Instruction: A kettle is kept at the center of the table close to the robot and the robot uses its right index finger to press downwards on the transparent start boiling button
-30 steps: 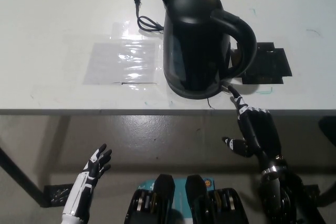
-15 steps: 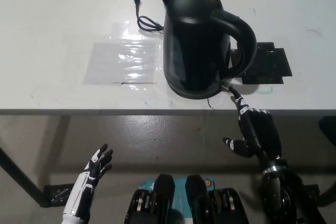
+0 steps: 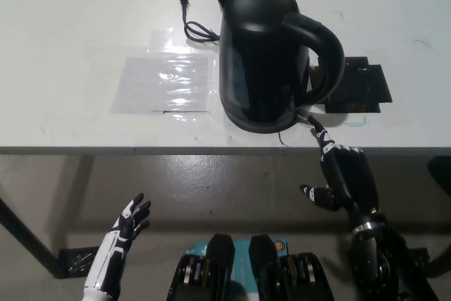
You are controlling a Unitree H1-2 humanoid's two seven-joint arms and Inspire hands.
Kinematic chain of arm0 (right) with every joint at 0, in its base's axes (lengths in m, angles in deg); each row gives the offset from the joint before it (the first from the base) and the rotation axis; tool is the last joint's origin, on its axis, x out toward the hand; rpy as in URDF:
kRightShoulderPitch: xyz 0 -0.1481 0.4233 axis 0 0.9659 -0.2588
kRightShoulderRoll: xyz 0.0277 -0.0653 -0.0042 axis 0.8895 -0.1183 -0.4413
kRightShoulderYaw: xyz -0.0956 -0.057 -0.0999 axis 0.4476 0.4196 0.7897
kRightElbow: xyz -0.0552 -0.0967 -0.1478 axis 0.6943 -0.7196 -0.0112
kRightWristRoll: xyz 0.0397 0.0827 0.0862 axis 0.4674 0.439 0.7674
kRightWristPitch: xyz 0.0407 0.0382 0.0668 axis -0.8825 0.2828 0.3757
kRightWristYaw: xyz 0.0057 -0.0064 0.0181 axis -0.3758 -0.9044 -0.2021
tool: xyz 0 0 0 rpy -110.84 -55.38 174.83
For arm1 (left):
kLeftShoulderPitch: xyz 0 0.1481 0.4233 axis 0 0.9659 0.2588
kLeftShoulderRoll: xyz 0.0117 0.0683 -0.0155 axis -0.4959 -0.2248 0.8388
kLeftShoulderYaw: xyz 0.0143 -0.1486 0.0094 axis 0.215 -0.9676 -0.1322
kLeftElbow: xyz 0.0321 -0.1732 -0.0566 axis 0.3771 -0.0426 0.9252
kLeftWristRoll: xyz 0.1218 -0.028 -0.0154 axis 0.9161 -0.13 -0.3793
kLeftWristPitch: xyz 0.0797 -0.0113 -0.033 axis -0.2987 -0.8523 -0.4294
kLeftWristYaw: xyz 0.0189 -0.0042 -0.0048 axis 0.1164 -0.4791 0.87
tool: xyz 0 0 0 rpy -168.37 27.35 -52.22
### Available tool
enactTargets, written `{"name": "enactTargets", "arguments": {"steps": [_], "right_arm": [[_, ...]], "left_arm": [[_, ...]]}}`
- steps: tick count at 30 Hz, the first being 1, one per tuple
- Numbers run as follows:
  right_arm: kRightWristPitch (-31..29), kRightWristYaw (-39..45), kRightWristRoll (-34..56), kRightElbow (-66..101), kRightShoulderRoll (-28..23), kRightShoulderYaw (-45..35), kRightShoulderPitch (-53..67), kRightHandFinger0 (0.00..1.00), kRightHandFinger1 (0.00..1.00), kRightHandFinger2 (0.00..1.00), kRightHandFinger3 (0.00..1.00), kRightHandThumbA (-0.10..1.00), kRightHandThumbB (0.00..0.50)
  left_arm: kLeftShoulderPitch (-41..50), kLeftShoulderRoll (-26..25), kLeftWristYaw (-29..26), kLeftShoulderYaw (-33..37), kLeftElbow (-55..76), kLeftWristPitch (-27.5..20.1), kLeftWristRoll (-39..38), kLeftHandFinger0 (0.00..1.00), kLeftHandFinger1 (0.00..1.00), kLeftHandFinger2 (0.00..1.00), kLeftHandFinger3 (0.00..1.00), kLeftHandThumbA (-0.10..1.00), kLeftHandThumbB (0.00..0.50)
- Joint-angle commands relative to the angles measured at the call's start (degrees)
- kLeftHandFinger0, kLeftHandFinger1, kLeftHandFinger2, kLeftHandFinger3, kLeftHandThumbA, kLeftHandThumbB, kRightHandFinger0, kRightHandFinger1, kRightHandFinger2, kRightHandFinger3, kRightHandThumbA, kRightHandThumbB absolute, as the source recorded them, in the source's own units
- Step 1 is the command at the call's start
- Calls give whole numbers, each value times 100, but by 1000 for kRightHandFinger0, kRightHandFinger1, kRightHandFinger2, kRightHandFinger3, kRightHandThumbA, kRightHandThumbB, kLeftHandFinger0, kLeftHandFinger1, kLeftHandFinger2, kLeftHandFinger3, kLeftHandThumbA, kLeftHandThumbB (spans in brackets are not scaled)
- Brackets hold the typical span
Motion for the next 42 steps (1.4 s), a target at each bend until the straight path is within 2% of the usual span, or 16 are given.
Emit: {"name": "enactTargets", "arguments": {"steps": [1,4,6,11,14,18,22,23,24,34,36,37,41,42], "right_arm": [[29,-168,75,39,-96,-17,-269,0,0,0,1000,1000,166],[70,-138,75,75,-106,-12,-272,0,0,16,1000,1000,158],[89,-133,91,77,-107,-17,-280,0,0,14,1000,1000,157],[88,-120,133,68,-127,5,-331,0,0,0,1000,1000,155],[126,-82,141,82,-126,17,-350,0,0,3,1000,1000,152],[74,-146,131,4,-146,40,-396,0,0,14,1000,1000,148],[112,-136,128,-21,-134,50,-408,0,0,2,1000,1000,148],[108,-142,129,-39,-131,53,-420,0,0,12,1000,1000,148],[140,-133,104,-43,-130,64,-431,0,1,66,1000,1000,149],[161,-151,110,-147,-107,114,-554,0,0,31,1000,1000,153],[194,-123,111,-164,-104,122,-569,0,4,101,1000,1000,156],[188,-120,121,-192,-104,129,-582,0,0,90,1000,1000,157],[153,-183,105,-270,-107,162,-622,0,0,44,1000,1000,151],[185,-154,87,-267,-112,176,-634,0,2,96,1000,1000,148]], "left_arm": [[-49,-44,10,2,133,-143,7,1000,1000,1000,1000,1000,228],[-48,-54,41,8,127,-171,-25,1000,1000,1000,1000,1000,212],[-45,-47,39,5,147,-137,-35,1000,1000,1000,1000,1000,224],[-64,-42,31,2,94,-221,-34,1000,1000,1000,1000,1000,206],[-62,-49,14,-1,98,-177,2,1000,1000,1000,1000,1000,222],[-68,-57,25,1,152,-175,-5,1000,1000,1000,1000,1000,197],[-89,-56,22,-8,90,-219,-18,1000,1000,1000,1000,1000,205],[-87,-58,30,-5,100,-207,-25,1000,1000,1000,1000,1000,206],[-81,-64,41,2,121,-194,-23,1000,1000,1000,1000,1000,198],[-107,-61,58,-4,150,-179,-68,1000,1000,1000,1000,1000,192],[-104,-61,38,-3,163,-150,-30,1000,1000,1000,1000,1000,198],[-105,-62,20,-2,170,-131,8,1000,1000,1000,1000,1000,215],[-112,-57,38,-11,146,-169,-49,1000,1000,1000,1000,1000,209],[-116,-50,10,-17,132,-197,-18,1000,1000,1000,1000,1000,199]]}}
